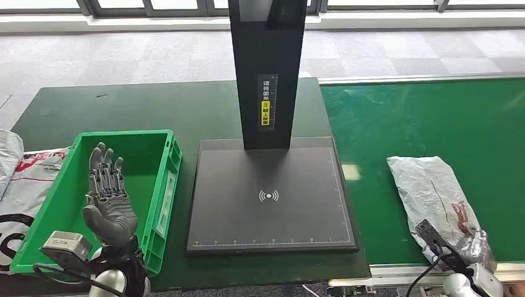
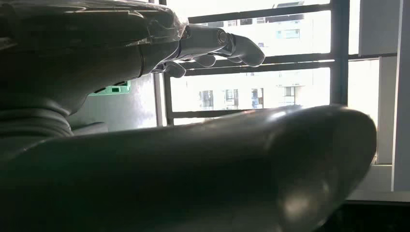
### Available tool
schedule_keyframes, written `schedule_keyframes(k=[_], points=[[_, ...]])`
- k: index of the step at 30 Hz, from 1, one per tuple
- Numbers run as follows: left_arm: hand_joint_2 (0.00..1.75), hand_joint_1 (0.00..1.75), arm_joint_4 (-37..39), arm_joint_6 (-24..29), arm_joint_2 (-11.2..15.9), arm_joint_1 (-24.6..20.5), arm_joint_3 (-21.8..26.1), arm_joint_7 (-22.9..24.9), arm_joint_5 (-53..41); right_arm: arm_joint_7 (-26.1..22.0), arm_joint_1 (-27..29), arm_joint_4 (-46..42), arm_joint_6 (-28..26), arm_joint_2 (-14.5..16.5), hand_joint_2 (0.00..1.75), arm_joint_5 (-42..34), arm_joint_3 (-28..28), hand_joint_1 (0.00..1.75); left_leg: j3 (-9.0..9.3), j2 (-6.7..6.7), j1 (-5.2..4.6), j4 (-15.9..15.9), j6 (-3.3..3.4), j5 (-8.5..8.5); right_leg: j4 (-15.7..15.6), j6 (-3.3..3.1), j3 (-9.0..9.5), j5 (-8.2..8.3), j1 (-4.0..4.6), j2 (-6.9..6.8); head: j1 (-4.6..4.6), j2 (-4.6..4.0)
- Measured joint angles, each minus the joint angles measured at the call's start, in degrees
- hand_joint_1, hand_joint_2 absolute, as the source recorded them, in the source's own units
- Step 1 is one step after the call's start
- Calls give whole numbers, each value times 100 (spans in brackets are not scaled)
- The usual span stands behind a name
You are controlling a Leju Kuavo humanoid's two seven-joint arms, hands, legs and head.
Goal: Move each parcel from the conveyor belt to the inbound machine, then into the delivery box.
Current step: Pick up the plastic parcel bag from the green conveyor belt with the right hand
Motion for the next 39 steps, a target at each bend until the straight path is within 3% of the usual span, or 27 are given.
schedule_keyframes(k=[1,2,3,4,12,19,27,30,34,39], points=[[0,0,9,0,2,-1,0,0,0,0,1,0,3,2,175,-1,-3,107,2,0,0,0,0,0,-1,0,2,0,0,0,0,0],[0,0,19,0,5,-2,0,0,0,-1,3,0,5,5,175,-2,-5,124,3,0,0,0,0,0,-1,0,4,0,0,1,0,0],[0,0,36,-1,10,-6,0,0,0,-3,5,1,22,11,175,-3,-10,166,7,1,1,0,0,0,-3,0,8,0,1,2,0,0],[0,0,56,-7,14,-13,0,0,0,-11,1,14,71,19,175,3,-14,175,11,3,1,0,0,0,-4,0,12,0,1,5,0,0],[0,0,332,69,20,-195,0,1,-102,-204,-216,343,705,83,175,407,39,175,60,21,45,0,5,-5,-56,7,90,10,44,21,2,0],[0,0,342,272,21,-154,0,0,-119,-638,-320,166,-408,486,175,29,108,175,54,55,62,0,4,-12,-66,3,85,27,49,48,2,0],[0,0,303,254,22,-95,0,-2,-131,-1270,-25,-749,-676,815,175,-894,45,175,34,5,54,0,-9,5,-50,0,39,26,48,11,2,0],[0,0,296,241,21,-89,0,-2,-130,-1995,293,-1483,-842,934,175,-1886,-123,175,28,-23,49,1,-14,14,-45,-1,16,27,45,-15,2,0],[0,0,334,210,17,-189,18,-1,-129,-2987,989,-3193,-1038,1173,175,-3243,-351,175,12,-47,46,1,-15,15,-42,-7,5,20,42,-43,3,0],[0,0,376,203,12,-281,49,-1,-115,-3446,1909,-5425,-1213,1628,175,-3390,-314,175,-38,-41,48,-4,-20,7,-40,-19,0,6,42,-42,2,0]])
